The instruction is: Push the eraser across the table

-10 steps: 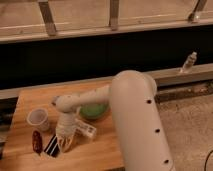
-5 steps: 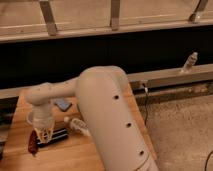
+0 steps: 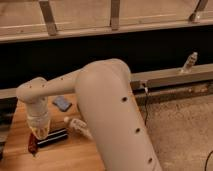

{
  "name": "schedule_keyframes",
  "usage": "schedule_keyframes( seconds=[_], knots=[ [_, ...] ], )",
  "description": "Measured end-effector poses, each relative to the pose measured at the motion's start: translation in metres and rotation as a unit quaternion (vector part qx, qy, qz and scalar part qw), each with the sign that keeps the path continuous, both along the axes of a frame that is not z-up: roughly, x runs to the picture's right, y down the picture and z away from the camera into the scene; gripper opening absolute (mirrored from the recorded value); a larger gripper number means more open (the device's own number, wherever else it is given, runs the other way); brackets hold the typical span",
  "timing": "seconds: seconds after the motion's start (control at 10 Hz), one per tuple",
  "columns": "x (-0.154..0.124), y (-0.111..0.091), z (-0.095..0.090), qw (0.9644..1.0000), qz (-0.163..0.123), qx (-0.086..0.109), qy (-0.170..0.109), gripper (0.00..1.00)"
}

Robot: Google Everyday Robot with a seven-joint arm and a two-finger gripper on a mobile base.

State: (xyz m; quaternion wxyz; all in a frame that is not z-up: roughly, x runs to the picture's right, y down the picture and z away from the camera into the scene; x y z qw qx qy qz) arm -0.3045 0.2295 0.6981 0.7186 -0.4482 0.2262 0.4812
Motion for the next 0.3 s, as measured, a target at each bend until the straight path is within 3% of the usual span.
schedule_keyframes(
  seconds=[0.3],
  knots=[
    [0.061,-0.002,-0.037,0.9975,0.045,0.05,0.022,0.0]
  ],
)
